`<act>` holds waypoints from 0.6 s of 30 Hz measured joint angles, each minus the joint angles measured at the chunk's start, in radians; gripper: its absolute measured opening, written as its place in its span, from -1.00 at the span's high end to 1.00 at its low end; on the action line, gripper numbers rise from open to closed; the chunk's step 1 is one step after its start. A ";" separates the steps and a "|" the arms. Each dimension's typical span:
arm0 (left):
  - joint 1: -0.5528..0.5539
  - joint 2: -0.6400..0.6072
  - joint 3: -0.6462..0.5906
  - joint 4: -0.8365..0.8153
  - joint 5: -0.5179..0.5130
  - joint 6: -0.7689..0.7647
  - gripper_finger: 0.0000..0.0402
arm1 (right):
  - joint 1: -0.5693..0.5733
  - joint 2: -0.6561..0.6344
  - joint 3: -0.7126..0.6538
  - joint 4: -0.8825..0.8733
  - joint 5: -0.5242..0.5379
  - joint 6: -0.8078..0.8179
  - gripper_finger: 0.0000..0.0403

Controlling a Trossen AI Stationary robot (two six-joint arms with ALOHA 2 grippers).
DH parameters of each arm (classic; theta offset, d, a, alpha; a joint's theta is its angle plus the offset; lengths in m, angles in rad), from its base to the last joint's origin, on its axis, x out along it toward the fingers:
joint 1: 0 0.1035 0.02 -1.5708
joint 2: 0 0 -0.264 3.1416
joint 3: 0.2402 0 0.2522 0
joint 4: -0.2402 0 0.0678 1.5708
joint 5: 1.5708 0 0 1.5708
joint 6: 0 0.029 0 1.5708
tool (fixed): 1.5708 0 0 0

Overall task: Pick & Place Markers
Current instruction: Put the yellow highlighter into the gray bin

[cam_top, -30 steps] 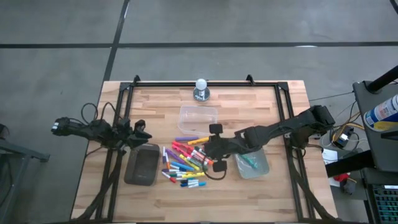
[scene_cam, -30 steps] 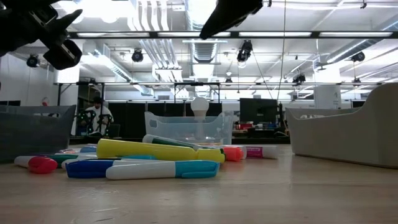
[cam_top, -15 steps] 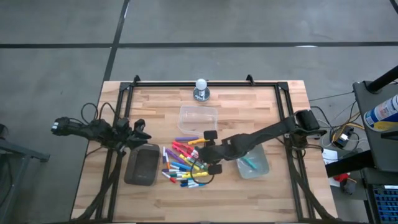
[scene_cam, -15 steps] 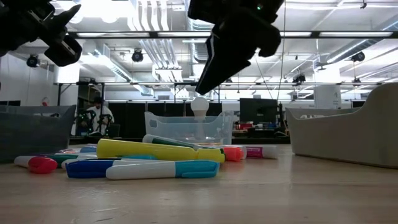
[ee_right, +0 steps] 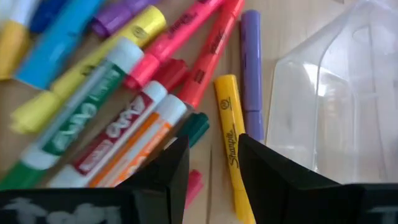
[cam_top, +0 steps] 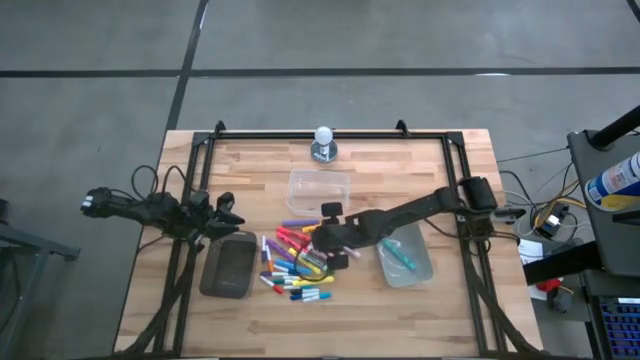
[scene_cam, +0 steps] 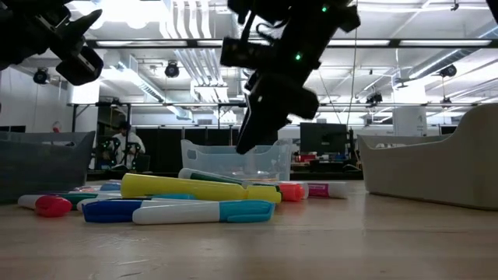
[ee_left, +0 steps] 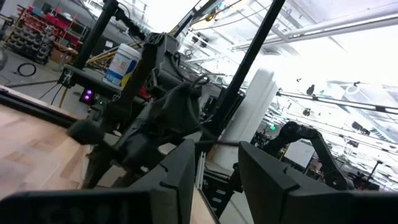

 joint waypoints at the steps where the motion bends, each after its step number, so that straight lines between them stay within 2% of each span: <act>1: 0.000 0.000 0.000 -0.001 0.000 0.000 0.42 | -0.005 0.010 0.006 -0.001 0.000 -0.002 0.37; 9: 0.001 0.003 0.000 -0.001 0.000 -0.001 0.42 | -0.053 0.021 0.016 -0.014 -0.003 0.000 0.37; 14: 0.000 0.003 0.000 -0.001 0.000 -0.005 0.42 | -0.080 0.021 0.013 -0.006 -0.062 0.002 0.37; 18: 0.000 0.003 0.000 -0.001 0.000 -0.014 0.42 | -0.087 0.021 0.005 -0.007 -0.062 0.006 0.37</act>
